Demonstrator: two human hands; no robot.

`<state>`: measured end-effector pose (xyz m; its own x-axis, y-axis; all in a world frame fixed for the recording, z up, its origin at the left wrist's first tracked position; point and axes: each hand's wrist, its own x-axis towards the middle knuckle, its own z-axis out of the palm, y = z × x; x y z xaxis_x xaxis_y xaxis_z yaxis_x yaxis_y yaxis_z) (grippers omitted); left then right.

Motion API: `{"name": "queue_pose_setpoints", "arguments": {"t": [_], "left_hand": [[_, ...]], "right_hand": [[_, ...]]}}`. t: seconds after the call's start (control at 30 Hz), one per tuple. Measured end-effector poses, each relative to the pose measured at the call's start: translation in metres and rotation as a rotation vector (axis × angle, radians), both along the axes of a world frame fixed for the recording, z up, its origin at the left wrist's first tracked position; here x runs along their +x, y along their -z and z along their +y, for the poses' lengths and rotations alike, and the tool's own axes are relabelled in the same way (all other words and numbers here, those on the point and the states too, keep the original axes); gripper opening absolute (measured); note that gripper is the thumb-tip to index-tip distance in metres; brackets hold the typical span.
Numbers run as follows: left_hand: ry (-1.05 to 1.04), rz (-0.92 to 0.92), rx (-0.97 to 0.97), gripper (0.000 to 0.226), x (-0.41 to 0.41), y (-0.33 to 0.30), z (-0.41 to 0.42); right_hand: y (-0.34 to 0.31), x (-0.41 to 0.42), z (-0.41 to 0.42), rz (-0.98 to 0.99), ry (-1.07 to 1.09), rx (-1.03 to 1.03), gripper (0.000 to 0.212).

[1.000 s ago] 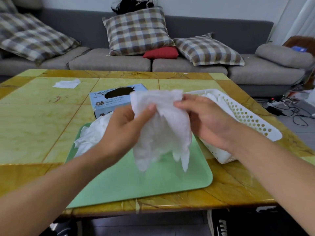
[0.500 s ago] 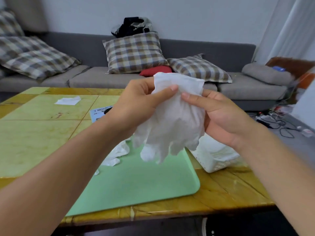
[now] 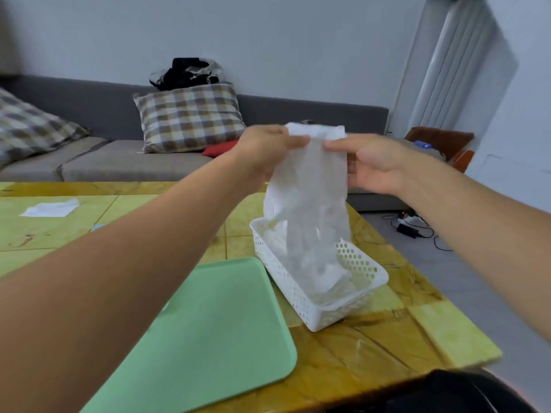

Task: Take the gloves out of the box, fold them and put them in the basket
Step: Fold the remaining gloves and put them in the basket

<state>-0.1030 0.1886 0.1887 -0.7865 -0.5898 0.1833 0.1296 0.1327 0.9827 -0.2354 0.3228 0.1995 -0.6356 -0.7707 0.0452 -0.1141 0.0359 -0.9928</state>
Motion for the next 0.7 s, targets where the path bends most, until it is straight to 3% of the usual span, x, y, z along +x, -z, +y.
{"name": "queue_pose_setpoints", "arguments": {"t": [0.1, 0.2, 0.27, 0.37, 0.47, 0.6, 0.7], "left_hand": [[-0.035, 0.182, -0.188, 0.025, -0.015, -0.011, -0.008], [-0.043, 0.18, -0.344, 0.02, -0.024, 0.009, -0.012], [-0.023, 0.086, -0.403, 0.006, -0.029, 0.046, -0.015], [0.062, -0.092, -0.477, 0.017, -0.031, 0.112, -0.019], [0.147, -0.239, -0.705, 0.013, -0.028, 0.153, -0.017], [0.327, -0.359, -0.999, 0.021, -0.013, 0.162, 0.0], [0.468, -0.412, -0.938, 0.031, -0.004, 0.145, 0.006]], "right_hand": [[-0.009, -0.017, -0.008, 0.134, 0.019, -0.247, 0.018], [0.017, -0.029, -0.005, 0.234, 0.07, -0.31, 0.03], [0.058, -0.036, -0.001, 0.274, 0.096, -0.223, 0.033], [0.125, -0.045, 0.011, 0.332, 0.061, -0.019, 0.024], [0.162, -0.048, 0.028, 0.383, -0.097, 0.143, 0.015], [0.165, -0.047, 0.046, 0.557, -0.353, 0.352, 0.022], [0.14, -0.048, 0.057, 0.616, -0.521, 0.539, 0.026]]}}
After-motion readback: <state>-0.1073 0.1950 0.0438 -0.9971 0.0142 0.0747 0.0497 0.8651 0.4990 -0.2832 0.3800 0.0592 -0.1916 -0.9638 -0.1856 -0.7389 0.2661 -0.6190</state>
